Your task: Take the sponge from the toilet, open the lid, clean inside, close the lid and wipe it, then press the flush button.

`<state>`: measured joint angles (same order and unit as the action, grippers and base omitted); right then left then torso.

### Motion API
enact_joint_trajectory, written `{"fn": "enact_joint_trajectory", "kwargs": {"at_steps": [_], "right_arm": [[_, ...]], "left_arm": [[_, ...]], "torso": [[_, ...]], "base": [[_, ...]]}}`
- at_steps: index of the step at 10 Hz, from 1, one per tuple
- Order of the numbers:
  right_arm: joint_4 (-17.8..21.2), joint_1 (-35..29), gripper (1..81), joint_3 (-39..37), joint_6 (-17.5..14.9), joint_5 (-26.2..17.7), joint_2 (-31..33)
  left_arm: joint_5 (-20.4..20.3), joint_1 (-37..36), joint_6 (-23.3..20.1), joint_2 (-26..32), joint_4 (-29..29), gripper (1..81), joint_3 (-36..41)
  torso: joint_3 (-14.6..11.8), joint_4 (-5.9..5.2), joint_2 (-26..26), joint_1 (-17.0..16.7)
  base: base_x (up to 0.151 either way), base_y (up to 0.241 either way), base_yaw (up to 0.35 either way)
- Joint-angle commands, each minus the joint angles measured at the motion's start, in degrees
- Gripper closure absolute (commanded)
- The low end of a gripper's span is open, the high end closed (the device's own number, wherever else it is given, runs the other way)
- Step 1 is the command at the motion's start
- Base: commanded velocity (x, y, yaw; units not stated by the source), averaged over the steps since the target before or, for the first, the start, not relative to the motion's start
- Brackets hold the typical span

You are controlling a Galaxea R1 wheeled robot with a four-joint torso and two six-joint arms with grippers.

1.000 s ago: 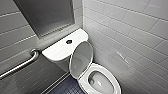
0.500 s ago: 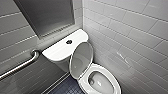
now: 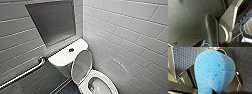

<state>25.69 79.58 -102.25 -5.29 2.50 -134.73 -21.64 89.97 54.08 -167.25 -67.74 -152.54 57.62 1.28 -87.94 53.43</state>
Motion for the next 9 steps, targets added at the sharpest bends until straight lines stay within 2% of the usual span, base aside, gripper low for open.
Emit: {"fn": "enact_joint_trajectory", "kwargs": {"at_steps": [1, 2, 3, 4, 6, 7, 9], "right_arm": [[-3.36, 2.38, 81.1, -4.96, -0.33, -4.96, -3.55], [-4.50, 2.74, 81.1, -6.36, -0.33, -4.96, -4.61], [-5.12, 3.71, 81.1, -7.25, -0.33, -4.87, -5.40], [-6.17, 4.50, 81.1, -9.18, -0.33, -4.87, -6.81], [-7.65, 5.29, 81.1, -14.00, -0.33, -5.04, -10.83], [-9.34, 5.38, 81.1, -15.42, -0.33, -5.40, -12.17], [-9.86, 6.87, 81.1, -19.71, -0.33, -5.05, -15.32]], "left_arm": [[2.13, 1.40, -0.11, 0.78, -0.72, 1.0, 0.14], [2.14, 1.40, -0.11, 0.78, -0.72, 1.0, 0.14], [2.30, 1.40, -0.11, 0.78, -0.72, 1.0, 0.14], [2.30, 1.40, -0.11, 0.69, -0.72, 1.0, -0.04], [2.30, 1.40, -0.20, 0.25, -0.72, 1.0, -0.04], [2.30, 1.40, -0.20, 0.25, -0.72, 1.0, -0.04], [3.70, 1.40, -0.29, -0.27, -0.72, 1.0, -0.13]], "torso": [[-5.38, 0.00, 5.44, -3.52], [-7.57, 0.00, 7.56, -4.92], [-3.91, 0.00, 9.53, -6.21], [-5.51, 0.00, 11.26, -7.39], [-6.54, 0.00, 14.47, -9.46], [-6.71, 0.00, 16.48, -10.80], [-6.73, 0.00, 20.68, -13.51]], "base": [[0.000, 0.000, 0.000], [0.000, 0.000, 0.000], [0.000, 0.000, 0.000], [0.000, 0.000, 0.000], [0.000, 0.000, 0.000], [0.000, 0.000, 0.000], [0.000, 0.000, 0.000]]}}
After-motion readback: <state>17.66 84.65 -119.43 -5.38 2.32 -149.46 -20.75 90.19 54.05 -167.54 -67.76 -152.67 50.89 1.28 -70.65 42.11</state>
